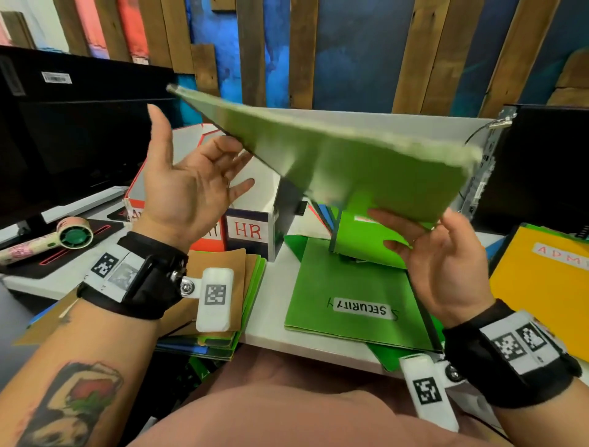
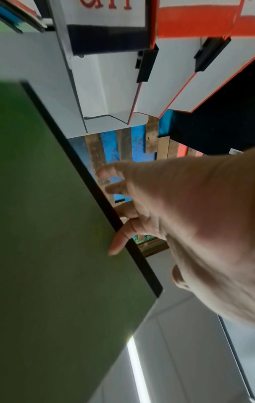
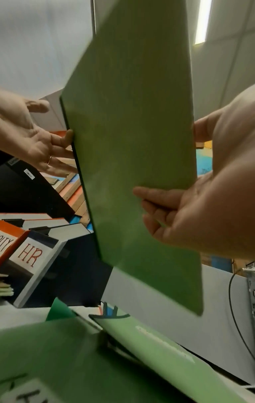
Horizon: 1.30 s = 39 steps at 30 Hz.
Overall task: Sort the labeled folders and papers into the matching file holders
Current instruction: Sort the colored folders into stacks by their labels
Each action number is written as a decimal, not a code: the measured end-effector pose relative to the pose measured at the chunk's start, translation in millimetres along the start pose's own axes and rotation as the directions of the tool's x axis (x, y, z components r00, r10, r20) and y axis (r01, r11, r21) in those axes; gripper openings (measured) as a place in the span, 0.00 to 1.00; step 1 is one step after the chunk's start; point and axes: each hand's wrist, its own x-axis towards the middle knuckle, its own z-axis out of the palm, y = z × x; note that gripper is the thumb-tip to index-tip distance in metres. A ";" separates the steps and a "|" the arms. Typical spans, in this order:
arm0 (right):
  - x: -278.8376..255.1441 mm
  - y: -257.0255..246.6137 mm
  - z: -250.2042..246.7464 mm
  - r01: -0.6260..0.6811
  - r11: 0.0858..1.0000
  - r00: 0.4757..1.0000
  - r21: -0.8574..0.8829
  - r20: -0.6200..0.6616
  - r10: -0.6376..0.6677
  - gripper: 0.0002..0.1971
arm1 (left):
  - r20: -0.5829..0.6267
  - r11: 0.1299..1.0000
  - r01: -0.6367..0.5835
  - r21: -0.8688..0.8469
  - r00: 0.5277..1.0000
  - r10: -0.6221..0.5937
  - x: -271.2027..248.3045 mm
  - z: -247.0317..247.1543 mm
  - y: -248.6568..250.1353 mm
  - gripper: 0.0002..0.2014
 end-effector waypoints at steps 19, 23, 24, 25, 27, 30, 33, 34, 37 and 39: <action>25.0 48.1 -60.5 -0.357 0.917 0.910 -0.175 -0.286 0.300 0.29 | -0.299 0.402 0.516 0.756 0.819 -0.489 0.5 -3.4 -33.9 0.24; 22.1 50.9 -58.9 -0.421 0.891 0.883 -0.168 -0.302 0.360 0.36 | -0.303 0.447 0.508 0.737 0.838 -0.453 2.4 -3.6 -46.3 0.32; 20.3 50.1 -56.8 -0.422 0.892 0.884 -0.163 -0.290 0.366 0.36 | -0.305 0.464 0.511 0.723 0.840 -0.449 3.0 -4.2 -49.5 0.33; 19.7 50.1 -56.7 -0.426 0.891 0.883 -0.157 -0.285 0.372 0.36 | -0.303 0.475 0.514 0.714 0.839 -0.451 3.0 -3.3 -51.8 0.33; 18.6 48.5 -56.6 -0.431 0.890 0.882 -0.150 -0.281 0.379 0.35 | -0.291 0.474 0.522 0.709 0.829 -0.477 2.9 -1.7 -56.3 0.26; 18.5 47.2 -57.0 -0.436 0.887 0.879 -0.151 -0.281 0.384 0.35 | -0.286 0.448 0.542 0.711 0.805 -0.520 2.9 -1.4 -62.2 0.07; 18.4 47.4 -57.7 -0.448 0.882 0.873 -0.147 -0.288 0.395 0.34 | -0.256 0.463 0.547 0.697 0.793 -0.552 2.0 -0.9 -62.9 0.09; 18.5 47.6 -57.8 -0.453 0.880 0.868 -0.145 -0.297 0.398 0.34 | -0.246 0.481 0.553 0.681 0.791 -0.561 2.0 -0.1 -62.6 0.08; 21.1 53.3 -60.5 -0.485 0.860 0.842 -0.161 -0.354 0.408 0.32 | -0.234 0.561 0.548 0.620 0.812 -0.535 1.2 4.1 -61.4 0.04; 21.9 57.5 -61.6 -0.531 0.836 0.808 -0.137 -0.378 0.452 0.28 | -0.260 0.643 0.544 0.539 0.833 -0.488 5.2 2.6 -64.1 0.09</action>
